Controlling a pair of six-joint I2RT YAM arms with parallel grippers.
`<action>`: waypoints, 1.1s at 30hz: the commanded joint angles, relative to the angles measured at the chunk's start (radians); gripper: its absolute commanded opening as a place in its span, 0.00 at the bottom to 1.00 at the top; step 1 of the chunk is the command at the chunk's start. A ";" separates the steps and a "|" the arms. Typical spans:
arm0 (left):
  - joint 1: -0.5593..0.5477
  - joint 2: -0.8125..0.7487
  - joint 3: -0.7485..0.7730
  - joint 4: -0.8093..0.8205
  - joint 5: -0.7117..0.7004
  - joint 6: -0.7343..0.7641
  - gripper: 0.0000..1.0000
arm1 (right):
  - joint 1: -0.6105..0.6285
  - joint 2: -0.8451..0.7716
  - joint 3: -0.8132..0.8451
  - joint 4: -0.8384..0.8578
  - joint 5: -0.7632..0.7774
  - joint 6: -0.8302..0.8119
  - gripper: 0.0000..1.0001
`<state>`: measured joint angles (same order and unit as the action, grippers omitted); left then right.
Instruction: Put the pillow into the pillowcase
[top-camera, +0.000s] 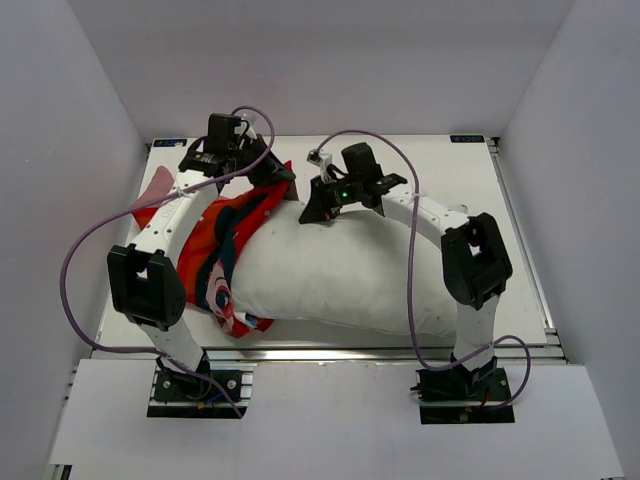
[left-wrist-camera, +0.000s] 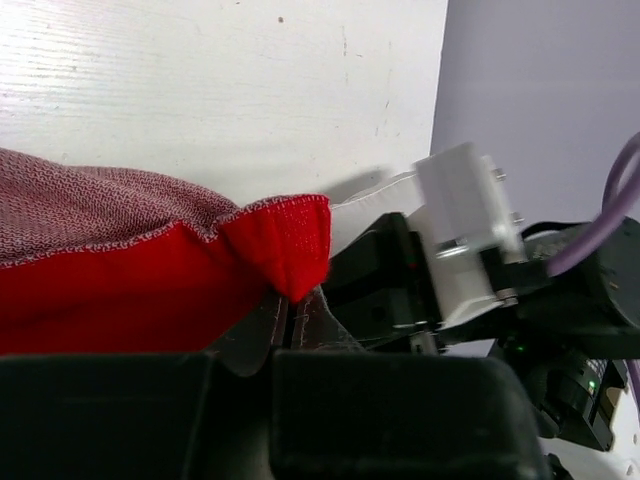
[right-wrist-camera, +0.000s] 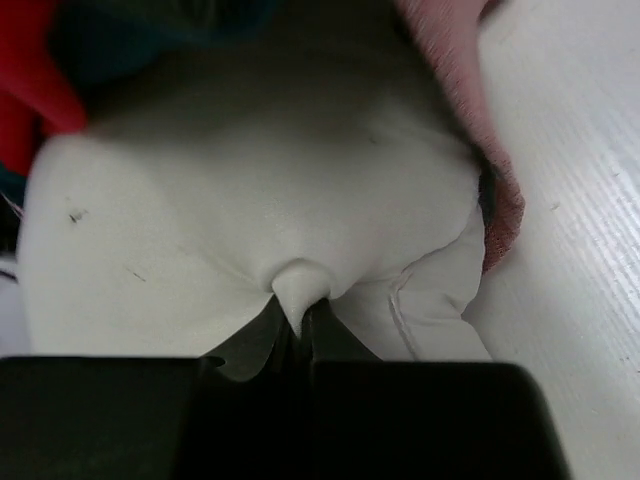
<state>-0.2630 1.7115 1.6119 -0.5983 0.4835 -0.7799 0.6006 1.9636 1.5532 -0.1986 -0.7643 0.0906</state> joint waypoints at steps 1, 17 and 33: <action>-0.028 -0.024 0.077 0.063 0.072 -0.030 0.00 | 0.004 -0.126 0.031 0.301 0.063 0.253 0.00; -0.150 0.232 0.289 0.084 0.040 -0.102 0.00 | 0.084 -0.240 -0.153 0.581 0.574 0.081 0.00; -0.087 0.306 0.702 -0.191 -0.202 0.082 0.75 | -0.144 -0.393 -0.200 0.280 0.243 -0.317 0.80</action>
<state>-0.3717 2.1090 2.1506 -0.6815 0.3756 -0.7956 0.4618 1.7039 1.3453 0.1192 -0.3805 -0.0914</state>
